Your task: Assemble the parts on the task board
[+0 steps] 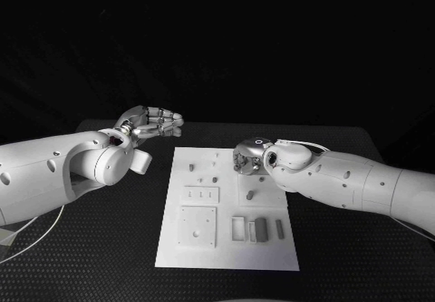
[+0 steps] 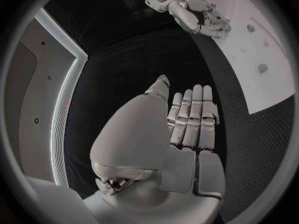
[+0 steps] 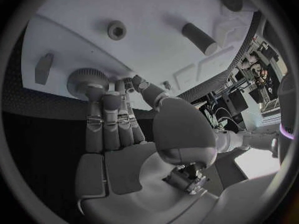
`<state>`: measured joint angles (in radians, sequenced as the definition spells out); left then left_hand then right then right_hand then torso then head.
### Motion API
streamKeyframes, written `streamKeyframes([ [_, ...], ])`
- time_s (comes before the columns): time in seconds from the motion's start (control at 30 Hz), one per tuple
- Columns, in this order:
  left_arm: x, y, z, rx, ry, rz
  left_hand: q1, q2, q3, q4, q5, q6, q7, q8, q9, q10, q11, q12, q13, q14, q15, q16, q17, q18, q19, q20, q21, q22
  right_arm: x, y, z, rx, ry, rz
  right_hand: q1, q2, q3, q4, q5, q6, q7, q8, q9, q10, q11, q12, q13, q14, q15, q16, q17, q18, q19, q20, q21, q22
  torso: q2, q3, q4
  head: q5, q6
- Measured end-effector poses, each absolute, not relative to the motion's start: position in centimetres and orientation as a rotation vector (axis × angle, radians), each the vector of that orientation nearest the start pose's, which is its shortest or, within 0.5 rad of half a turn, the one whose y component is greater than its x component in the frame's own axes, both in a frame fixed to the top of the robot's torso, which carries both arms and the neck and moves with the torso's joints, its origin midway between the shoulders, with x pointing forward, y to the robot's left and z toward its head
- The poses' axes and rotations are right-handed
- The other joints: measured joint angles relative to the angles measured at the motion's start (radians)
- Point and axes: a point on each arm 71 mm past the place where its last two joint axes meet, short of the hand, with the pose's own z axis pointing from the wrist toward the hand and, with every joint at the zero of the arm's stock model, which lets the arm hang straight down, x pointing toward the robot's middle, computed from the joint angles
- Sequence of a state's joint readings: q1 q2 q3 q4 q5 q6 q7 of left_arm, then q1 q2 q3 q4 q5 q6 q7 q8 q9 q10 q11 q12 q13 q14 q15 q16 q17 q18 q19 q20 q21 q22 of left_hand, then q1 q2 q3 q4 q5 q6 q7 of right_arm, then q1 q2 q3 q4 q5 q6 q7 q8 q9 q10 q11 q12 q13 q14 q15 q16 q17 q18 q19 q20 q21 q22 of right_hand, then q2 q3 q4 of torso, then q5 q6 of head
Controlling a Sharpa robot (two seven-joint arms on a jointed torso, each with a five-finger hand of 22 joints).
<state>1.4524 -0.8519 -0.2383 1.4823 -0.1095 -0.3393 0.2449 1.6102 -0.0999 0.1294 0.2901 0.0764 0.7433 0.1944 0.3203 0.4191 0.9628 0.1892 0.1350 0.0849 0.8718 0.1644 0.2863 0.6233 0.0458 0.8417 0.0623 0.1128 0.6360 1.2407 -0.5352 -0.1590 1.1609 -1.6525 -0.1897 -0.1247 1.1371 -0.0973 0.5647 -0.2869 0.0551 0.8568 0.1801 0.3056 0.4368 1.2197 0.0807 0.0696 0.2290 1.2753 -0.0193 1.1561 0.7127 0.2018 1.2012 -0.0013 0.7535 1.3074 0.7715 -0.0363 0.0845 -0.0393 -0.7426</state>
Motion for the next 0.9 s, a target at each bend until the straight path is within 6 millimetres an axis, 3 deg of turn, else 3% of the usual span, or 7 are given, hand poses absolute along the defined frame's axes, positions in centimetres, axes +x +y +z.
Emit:
streamKeyframes([
  [0.9, 51.53, 23.11, -13.36, -0.92, 1.544, -1.308, -0.004, 0.004, 0.0, 0.0, 0.0, 0.0, 0.0, 0.0, -0.001, 0.0, 0.0, -0.001, -0.001, 0.0, 0.0, 0.0, 0.002, 0.0, 0.0, 0.0, -0.004, -0.001, 53.99, -13.9, -22.58, -0.459, 1.731, 0.395, -0.02, -0.001, 0.003, 0.003, 0.0, 0.002, -0.002, 0.0, 0.004, -0.005, 0.002, 0.006, 0.004, -0.001, 0.001, 0.005, 0.0, -0.01, 0.01, -0.015, 0.007, 0.0, 0.016, -0.0013, 0.0026, 0.002, 0.008],
])
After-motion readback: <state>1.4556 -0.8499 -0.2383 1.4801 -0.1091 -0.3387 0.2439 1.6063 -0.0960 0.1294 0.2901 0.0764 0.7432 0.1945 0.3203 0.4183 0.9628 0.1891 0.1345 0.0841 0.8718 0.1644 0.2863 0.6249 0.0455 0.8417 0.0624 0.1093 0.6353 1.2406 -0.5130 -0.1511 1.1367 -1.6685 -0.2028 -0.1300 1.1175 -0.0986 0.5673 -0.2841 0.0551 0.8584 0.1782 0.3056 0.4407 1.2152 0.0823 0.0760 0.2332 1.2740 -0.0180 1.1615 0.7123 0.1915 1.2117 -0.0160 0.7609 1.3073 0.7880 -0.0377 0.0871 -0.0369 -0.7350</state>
